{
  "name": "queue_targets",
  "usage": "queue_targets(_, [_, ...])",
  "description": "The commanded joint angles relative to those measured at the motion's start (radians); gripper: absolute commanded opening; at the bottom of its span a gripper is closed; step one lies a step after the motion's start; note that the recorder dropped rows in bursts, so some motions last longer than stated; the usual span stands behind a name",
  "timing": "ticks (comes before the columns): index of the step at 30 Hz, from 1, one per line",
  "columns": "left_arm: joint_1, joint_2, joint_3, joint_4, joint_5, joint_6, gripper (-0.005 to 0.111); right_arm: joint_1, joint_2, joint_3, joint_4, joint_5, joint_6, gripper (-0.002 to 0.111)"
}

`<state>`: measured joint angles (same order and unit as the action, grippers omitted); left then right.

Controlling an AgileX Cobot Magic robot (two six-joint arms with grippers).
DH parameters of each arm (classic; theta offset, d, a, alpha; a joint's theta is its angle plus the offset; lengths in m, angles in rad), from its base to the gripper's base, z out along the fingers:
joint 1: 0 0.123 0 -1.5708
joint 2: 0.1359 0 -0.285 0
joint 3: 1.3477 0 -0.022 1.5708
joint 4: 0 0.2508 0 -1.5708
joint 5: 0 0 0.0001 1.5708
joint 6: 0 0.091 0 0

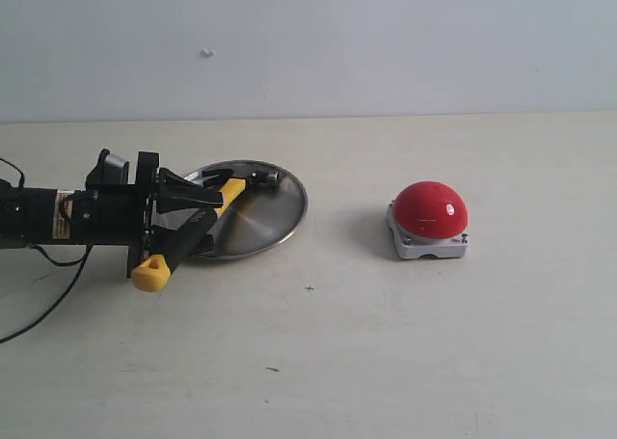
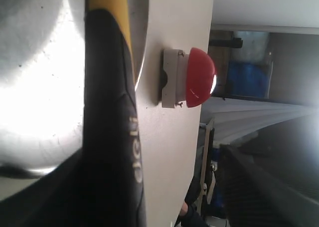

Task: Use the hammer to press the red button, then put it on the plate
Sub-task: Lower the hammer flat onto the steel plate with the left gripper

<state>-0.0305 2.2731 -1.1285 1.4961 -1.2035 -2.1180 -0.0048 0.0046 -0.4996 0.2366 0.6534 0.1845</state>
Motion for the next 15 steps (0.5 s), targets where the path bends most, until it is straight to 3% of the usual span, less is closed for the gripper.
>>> queue_targets(1, [0.002, -0.027, 0.0, 0.004, -0.018, -0.006, 0.066, -0.001, -0.005, 0.005, -0.002, -0.004, -0.001, 0.0])
queue_targets(10, [0.002, -0.093, 0.0, 0.104, -0.018, -0.006, 0.066, -0.001, -0.005, 0.005, -0.002, -0.004, -0.001, 0.0])
queue_targets(15, [0.035, -0.116, 0.0, 0.136, -0.018, -0.006, 0.066, -0.001, -0.005, 0.005, -0.002, -0.004, -0.001, 0.0])
